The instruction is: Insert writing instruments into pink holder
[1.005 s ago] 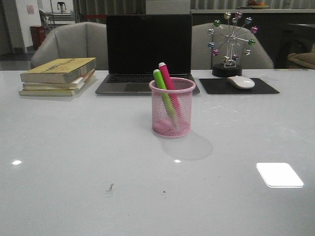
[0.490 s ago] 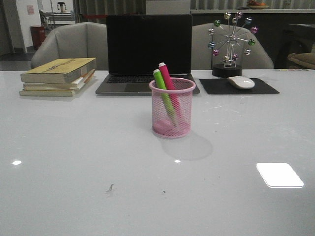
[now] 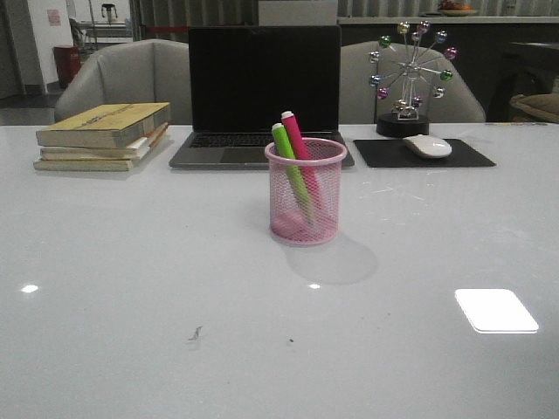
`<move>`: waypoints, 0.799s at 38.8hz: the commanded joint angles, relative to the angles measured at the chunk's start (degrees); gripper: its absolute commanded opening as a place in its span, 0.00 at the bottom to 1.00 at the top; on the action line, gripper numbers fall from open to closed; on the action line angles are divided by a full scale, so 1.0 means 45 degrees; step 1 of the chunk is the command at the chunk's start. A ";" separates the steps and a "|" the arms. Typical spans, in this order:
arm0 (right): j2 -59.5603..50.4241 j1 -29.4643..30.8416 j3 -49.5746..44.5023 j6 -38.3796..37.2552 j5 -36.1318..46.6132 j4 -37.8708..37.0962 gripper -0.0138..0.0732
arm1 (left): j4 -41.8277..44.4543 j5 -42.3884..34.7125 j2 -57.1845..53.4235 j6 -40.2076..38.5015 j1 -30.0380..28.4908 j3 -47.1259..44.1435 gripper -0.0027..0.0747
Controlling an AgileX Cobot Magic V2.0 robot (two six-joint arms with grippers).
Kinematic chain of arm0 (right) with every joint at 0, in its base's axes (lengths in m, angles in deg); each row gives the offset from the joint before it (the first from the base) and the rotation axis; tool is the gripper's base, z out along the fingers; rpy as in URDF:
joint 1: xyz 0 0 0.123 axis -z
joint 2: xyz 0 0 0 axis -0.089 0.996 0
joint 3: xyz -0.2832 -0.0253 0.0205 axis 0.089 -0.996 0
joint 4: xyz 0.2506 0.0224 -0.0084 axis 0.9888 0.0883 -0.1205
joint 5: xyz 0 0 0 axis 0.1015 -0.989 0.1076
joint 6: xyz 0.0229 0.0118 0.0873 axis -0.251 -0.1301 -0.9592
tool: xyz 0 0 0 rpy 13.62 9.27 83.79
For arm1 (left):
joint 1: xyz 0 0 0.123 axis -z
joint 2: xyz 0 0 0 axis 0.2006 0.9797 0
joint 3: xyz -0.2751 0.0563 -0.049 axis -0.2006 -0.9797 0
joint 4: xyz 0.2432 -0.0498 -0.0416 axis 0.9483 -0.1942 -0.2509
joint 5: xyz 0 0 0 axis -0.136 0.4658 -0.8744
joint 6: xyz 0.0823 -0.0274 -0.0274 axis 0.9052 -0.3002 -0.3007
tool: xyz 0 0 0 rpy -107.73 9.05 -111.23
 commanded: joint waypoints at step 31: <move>-0.0014 0.0058 0.0364 0.0085 0.0579 0.2389 0.19 | -0.0234 -0.1111 0.0036 -0.0034 -0.0024 0.0362 0.56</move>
